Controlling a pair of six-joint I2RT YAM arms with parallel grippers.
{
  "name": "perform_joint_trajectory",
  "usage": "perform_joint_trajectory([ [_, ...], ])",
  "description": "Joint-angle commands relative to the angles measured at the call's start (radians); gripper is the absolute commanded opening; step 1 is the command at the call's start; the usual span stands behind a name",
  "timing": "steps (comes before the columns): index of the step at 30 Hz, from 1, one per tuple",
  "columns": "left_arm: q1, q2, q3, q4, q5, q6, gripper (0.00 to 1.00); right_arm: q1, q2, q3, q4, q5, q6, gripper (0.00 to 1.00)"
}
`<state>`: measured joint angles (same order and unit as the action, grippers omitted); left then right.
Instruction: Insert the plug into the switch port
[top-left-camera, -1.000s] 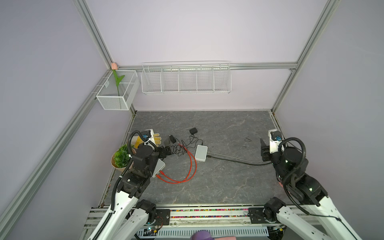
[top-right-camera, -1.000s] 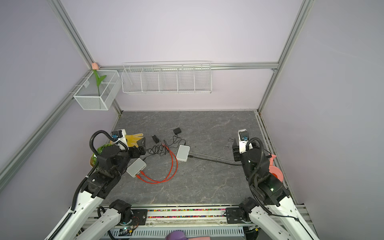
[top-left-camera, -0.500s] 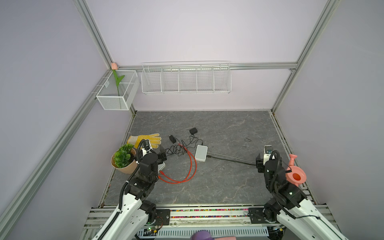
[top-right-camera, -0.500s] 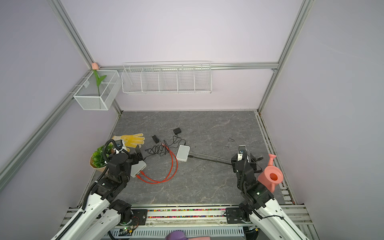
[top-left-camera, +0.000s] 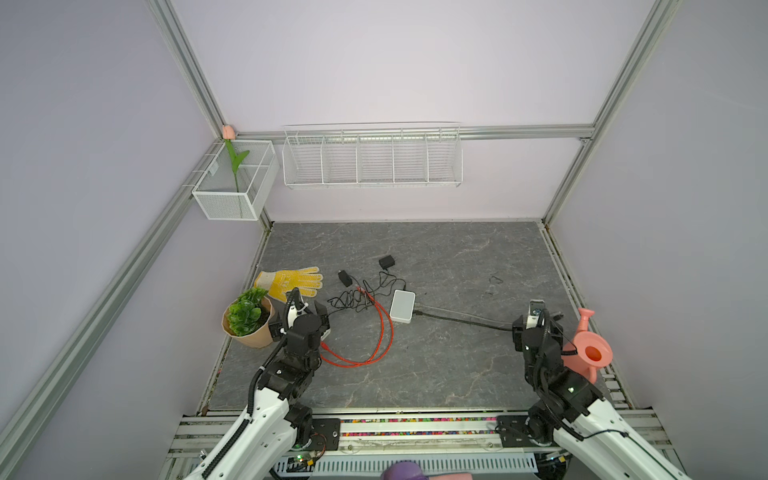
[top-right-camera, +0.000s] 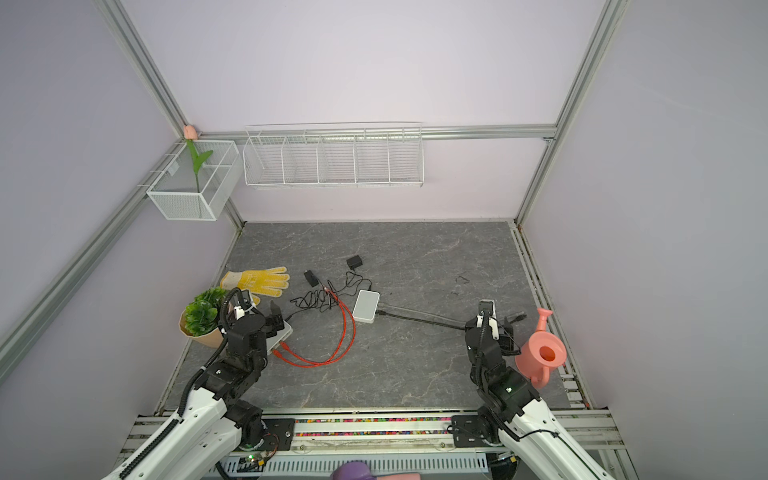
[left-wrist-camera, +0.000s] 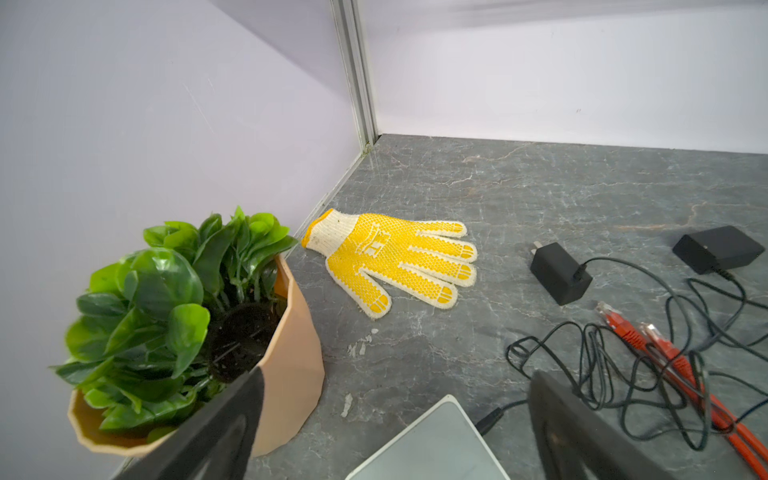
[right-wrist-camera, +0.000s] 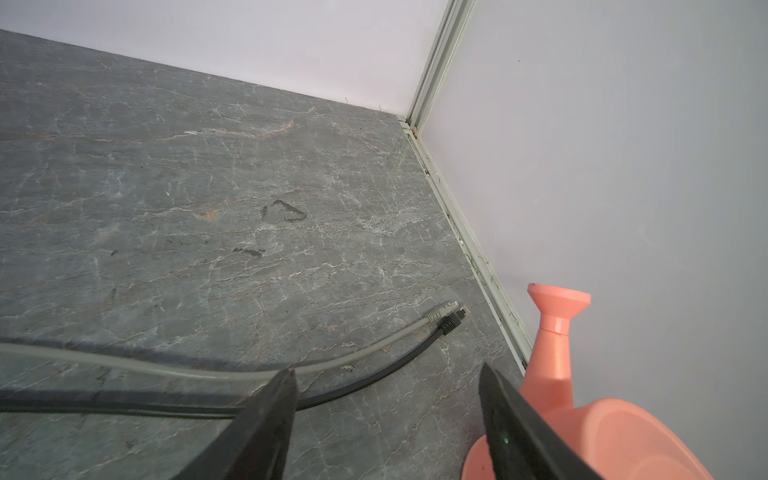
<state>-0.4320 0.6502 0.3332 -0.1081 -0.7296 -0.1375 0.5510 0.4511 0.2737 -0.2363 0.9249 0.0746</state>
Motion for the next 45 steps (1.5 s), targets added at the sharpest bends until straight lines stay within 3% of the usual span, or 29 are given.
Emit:
perform_joint_trajectory([
  [1, 0.002, 0.017, -0.024, 0.031, -0.021, -0.002, 0.99, -0.006, 0.006, -0.034, 0.074, 0.027, 0.007, 0.74],
  [8, 0.001, 0.036, -0.068, 0.072, -0.002, -0.022, 1.00, -0.021, 0.061, -0.061, 0.144, 0.072, 0.040, 0.86],
  [19, 0.002, 0.030, -0.069, 0.070, 0.024, -0.016, 1.00, -0.088, 0.230, -0.034, 0.197, 0.038, 0.083, 0.90],
  [27, 0.003, 0.047, -0.071, 0.101, 0.018, -0.009, 1.00, -0.092, 0.294, -0.040, 0.314, 0.028, 0.016, 0.91],
  [40, 0.003, 0.158, -0.098, 0.330, -0.066, 0.014, 1.00, -0.176, 0.371, -0.072, 0.543, -0.057, -0.039, 1.00],
  [41, 0.003, 0.162, -0.103, 0.345, -0.072, 0.016, 1.00, -0.179, 0.386, -0.072, 0.562, -0.062, -0.043, 0.90],
  [45, 0.004, 0.174, -0.113, 0.395, -0.082, 0.034, 1.00, -0.195, 0.442, -0.065, 0.624, -0.072, -0.056, 0.89],
])
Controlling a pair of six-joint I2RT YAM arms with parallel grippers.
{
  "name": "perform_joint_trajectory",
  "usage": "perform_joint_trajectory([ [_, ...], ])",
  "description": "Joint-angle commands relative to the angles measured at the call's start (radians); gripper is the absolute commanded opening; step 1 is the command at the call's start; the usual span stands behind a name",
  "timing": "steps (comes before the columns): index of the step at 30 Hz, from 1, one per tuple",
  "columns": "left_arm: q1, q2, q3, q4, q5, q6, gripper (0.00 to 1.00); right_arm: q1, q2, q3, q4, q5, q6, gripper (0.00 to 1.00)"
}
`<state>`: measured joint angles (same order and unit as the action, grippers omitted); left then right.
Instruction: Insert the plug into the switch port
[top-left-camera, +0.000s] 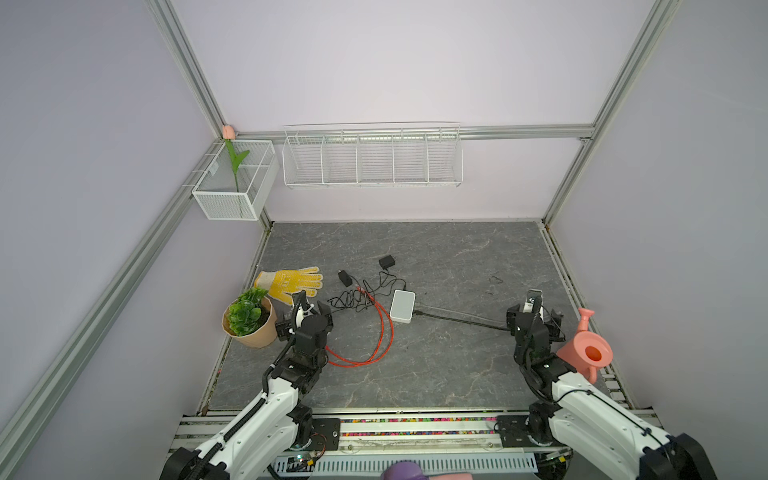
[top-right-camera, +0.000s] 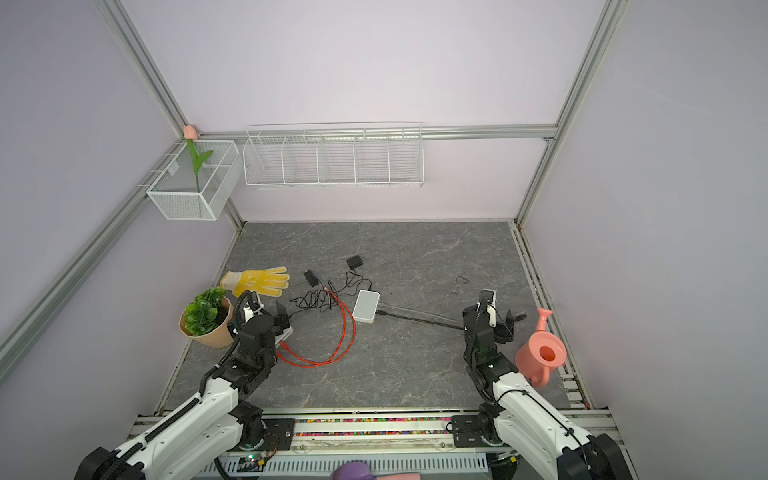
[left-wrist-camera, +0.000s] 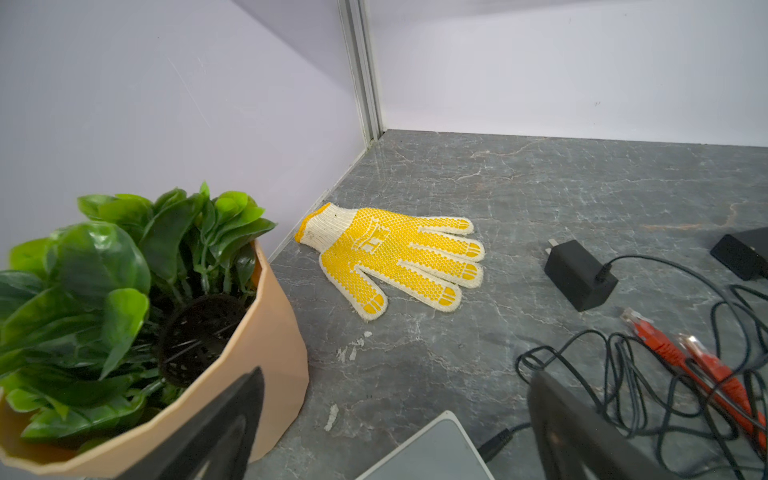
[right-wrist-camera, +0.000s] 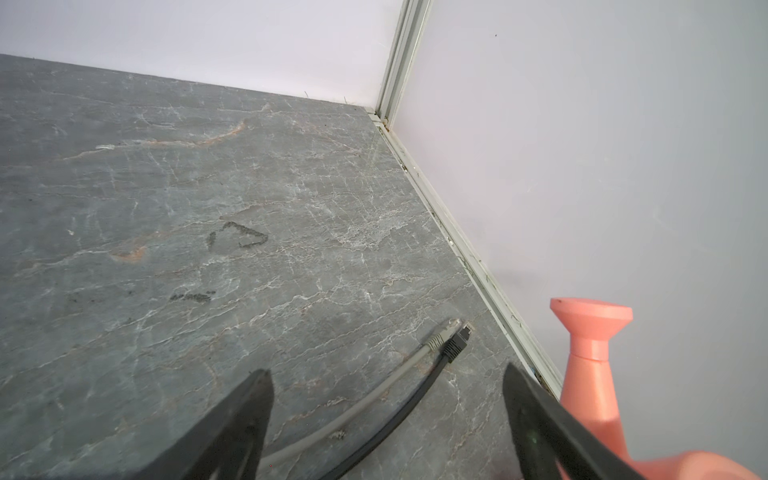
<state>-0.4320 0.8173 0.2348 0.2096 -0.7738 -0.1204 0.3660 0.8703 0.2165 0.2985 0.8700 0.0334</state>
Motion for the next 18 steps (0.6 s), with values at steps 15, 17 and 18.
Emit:
perform_joint_trajectory([
  [15, 0.036, 0.081, -0.066, 0.277, -0.017, 0.048, 0.99, -0.074, 0.227, -0.009, 0.401, -0.141, -0.084, 0.89],
  [17, 0.067, 0.093, -0.068, 0.293, 0.003, 0.037, 0.99, -0.084, 0.257, -0.014, 0.453, -0.160, -0.094, 0.89],
  [18, 0.087, 0.099, -0.069, 0.304, 0.022, 0.027, 0.99, -0.091, 0.276, -0.014, 0.483, -0.166, -0.100, 0.89],
])
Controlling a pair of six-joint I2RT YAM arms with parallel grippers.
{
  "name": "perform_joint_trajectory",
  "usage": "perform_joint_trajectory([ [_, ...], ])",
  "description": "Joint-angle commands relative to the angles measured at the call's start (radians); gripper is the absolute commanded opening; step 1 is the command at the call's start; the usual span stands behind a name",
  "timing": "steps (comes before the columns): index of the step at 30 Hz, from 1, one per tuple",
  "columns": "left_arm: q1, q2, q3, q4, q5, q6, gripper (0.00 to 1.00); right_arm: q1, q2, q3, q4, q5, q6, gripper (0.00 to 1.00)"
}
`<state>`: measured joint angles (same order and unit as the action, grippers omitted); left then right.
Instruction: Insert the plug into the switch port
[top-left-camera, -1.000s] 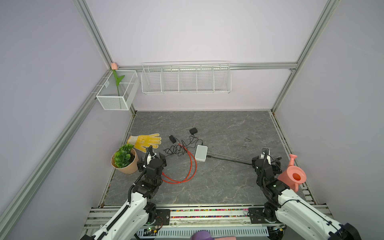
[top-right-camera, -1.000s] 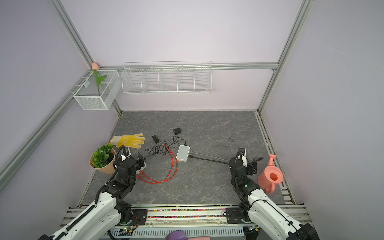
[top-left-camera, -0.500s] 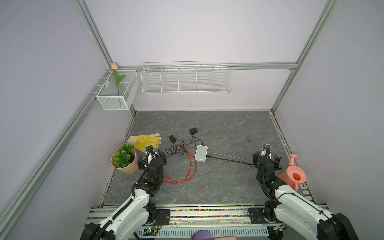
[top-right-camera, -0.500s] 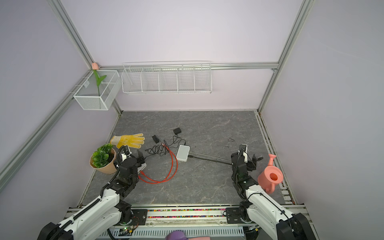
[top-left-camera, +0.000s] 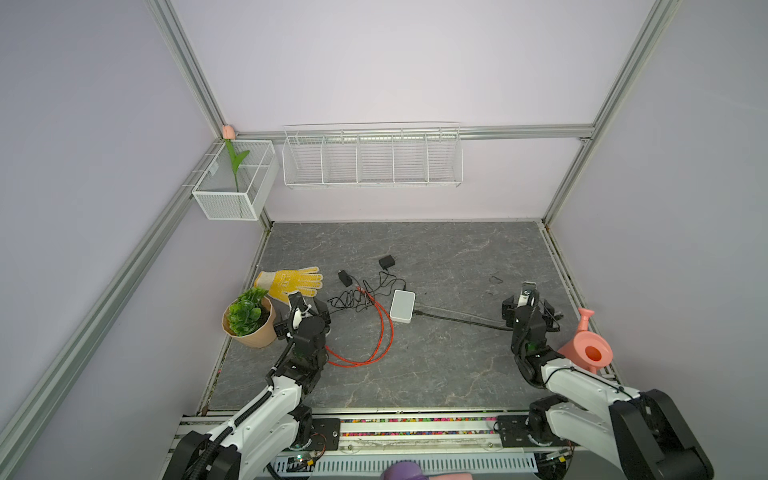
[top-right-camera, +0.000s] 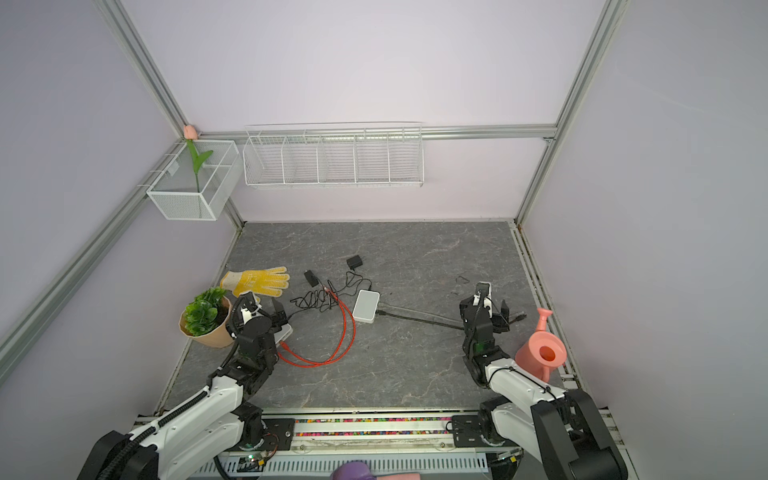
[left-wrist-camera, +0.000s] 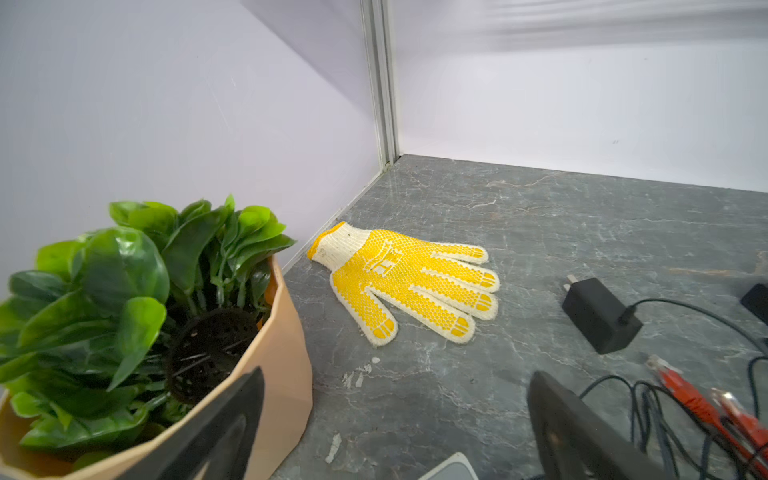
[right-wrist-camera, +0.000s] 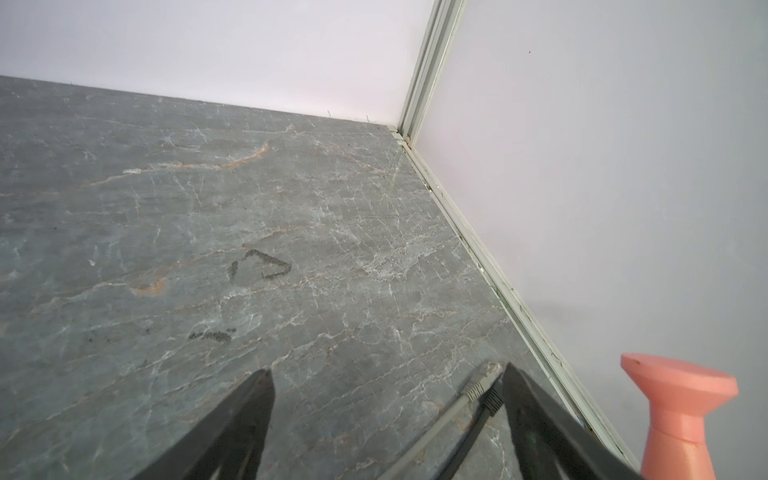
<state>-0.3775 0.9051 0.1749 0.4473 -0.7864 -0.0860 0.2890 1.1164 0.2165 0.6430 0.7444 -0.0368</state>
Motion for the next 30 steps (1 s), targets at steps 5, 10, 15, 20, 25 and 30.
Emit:
perform_joint_trajectory([
  [5, 0.143, 0.034, -0.038, 0.165, 0.124, -0.059, 0.99, -0.042, 0.138, -0.012, 0.300, -0.086, -0.065, 0.89],
  [10, 0.171, 0.106, -0.035, 0.259, 0.122, -0.048, 0.99, -0.071, 0.273, -0.005, 0.472, -0.133, -0.066, 0.89],
  [15, 0.214, 0.230, -0.046, 0.444, 0.174, -0.049, 0.99, -0.076, 0.406, -0.040, 0.695, -0.135, -0.084, 0.89],
  [20, 0.225, 0.352, -0.028, 0.574, 0.206, -0.005, 0.99, -0.116, 0.385, -0.045, 0.651, -0.219, -0.069, 0.89],
  [25, 0.237, 0.610, -0.098, 0.968, 0.256, 0.031, 0.99, -0.110, 0.455, -0.093, 0.790, -0.338, -0.115, 0.89],
  [30, 0.230, 0.560, -0.135, 0.966, 0.323, 0.055, 0.99, -0.108, 0.474, -0.084, 0.791, -0.340, -0.118, 0.89],
])
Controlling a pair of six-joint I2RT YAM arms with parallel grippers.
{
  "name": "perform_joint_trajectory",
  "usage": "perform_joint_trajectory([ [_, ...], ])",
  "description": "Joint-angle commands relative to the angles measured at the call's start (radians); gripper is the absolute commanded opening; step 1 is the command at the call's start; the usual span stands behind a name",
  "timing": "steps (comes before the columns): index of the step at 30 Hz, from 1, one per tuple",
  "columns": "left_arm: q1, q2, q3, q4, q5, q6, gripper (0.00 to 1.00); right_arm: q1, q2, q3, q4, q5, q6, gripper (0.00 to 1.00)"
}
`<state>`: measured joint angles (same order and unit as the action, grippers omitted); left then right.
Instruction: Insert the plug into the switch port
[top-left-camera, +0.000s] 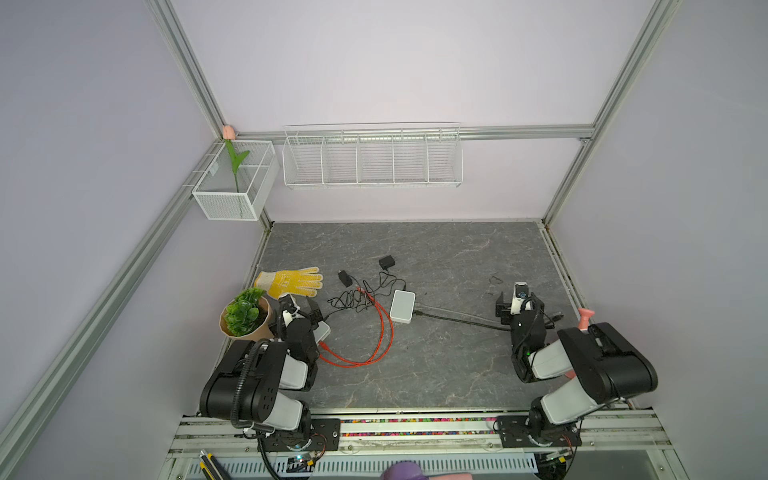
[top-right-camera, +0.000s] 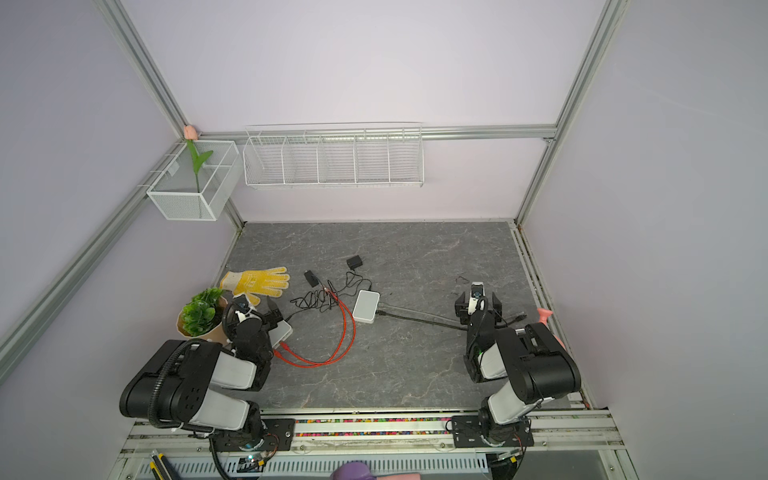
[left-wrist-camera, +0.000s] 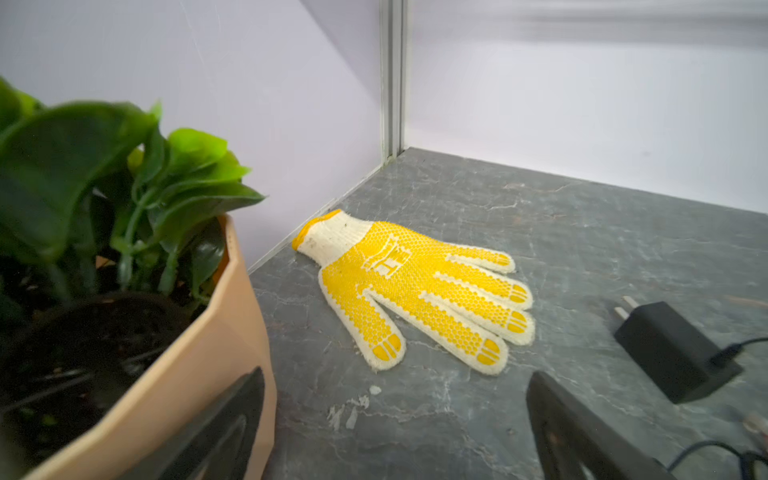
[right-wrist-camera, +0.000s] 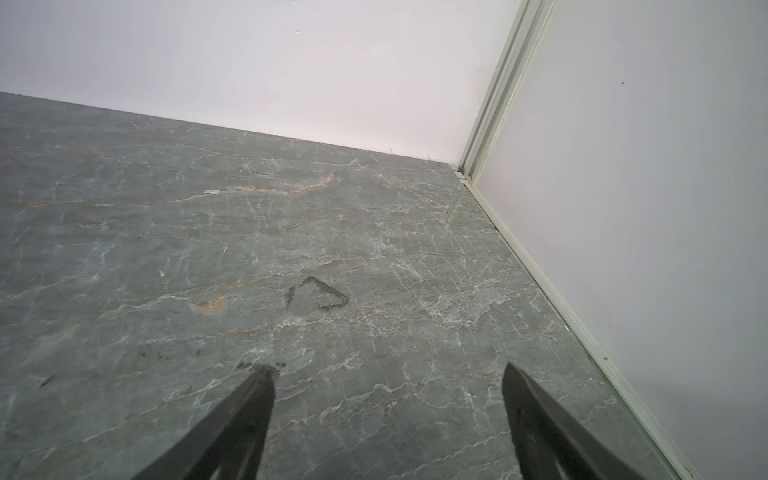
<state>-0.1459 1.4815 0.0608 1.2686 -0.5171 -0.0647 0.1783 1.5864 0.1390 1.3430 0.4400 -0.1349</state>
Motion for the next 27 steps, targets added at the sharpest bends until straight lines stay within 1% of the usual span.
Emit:
perform_joint_trajectory([
  [1, -0.001, -0.023, -0.022, 0.143, 0.064, 0.038, 0.99, 0.004, 0.004, -0.007, 0.092, -0.035, -0.021, 0.89],
  [3, -0.001, -0.008, -0.012, 0.144, 0.078, 0.046, 0.99, 0.003, 0.015, -0.003, 0.091, -0.045, -0.022, 0.89],
  [4, -0.001, 0.016, 0.000, 0.143, 0.102, 0.057, 0.99, 0.004, 0.027, 0.007, 0.092, -0.047, -0.030, 0.89],
  [7, -0.014, 0.098, 0.044, 0.145, 0.199, 0.132, 0.99, 0.001, 0.030, 0.011, 0.089, -0.050, -0.030, 0.89],
  [8, -0.018, 0.104, 0.047, 0.144, 0.246, 0.164, 0.98, 0.000, 0.032, 0.013, 0.088, -0.051, -0.030, 0.89],
  [9, -0.029, 0.110, 0.053, 0.143, 0.249, 0.187, 0.98, 0.000, 0.034, 0.019, 0.086, -0.052, -0.030, 0.89],
  [10, -0.050, 0.117, 0.058, 0.143, 0.219, 0.203, 0.99, -0.004, 0.039, 0.027, 0.080, -0.055, -0.027, 0.89],
  [11, -0.055, 0.124, 0.063, 0.144, 0.213, 0.206, 0.99, -0.010, 0.039, 0.041, 0.055, -0.055, -0.022, 0.89],
  [12, -0.055, 0.132, 0.071, 0.143, 0.209, 0.204, 0.98, -0.019, 0.027, 0.061, 0.001, -0.056, -0.011, 0.89],
  [13, -0.055, 0.145, 0.085, 0.145, 0.208, 0.203, 0.98, -0.036, 0.000, 0.099, -0.109, -0.066, 0.013, 0.89],
  [14, -0.055, 0.155, 0.098, 0.145, 0.206, 0.203, 0.98, -0.063, -0.030, 0.154, -0.263, -0.106, 0.044, 0.89],
  [15, -0.050, 0.149, 0.103, 0.128, 0.208, 0.199, 0.98, -0.099, -0.049, 0.208, -0.399, -0.172, 0.071, 0.89],
  [16, -0.045, 0.133, 0.113, 0.091, 0.214, 0.192, 0.99, -0.145, -0.055, 0.242, -0.469, -0.254, 0.103, 0.89],
  [17, -0.042, 0.123, 0.127, 0.053, 0.213, 0.185, 0.99, -0.169, -0.051, 0.239, -0.455, -0.295, 0.109, 0.89],
  [18, -0.034, 0.117, 0.129, 0.026, 0.224, 0.180, 0.99, -0.164, -0.049, 0.238, -0.451, -0.280, 0.106, 0.89],
  [19, -0.023, 0.103, 0.169, -0.019, 0.238, 0.172, 0.99, -0.164, -0.050, 0.239, -0.454, -0.281, 0.106, 0.89],
  [24, 0.047, 0.068, 0.302, -0.312, 0.317, 0.104, 0.99, -0.163, -0.052, 0.238, -0.453, -0.279, 0.106, 0.89],
  [25, 0.070, 0.066, 0.313, -0.337, 0.359, 0.093, 0.99, -0.162, -0.052, 0.238, -0.455, -0.279, 0.106, 0.89],
  [27, 0.078, 0.067, 0.314, -0.341, 0.371, 0.090, 1.00, -0.162, -0.051, 0.238, -0.456, -0.279, 0.106, 0.89],
])
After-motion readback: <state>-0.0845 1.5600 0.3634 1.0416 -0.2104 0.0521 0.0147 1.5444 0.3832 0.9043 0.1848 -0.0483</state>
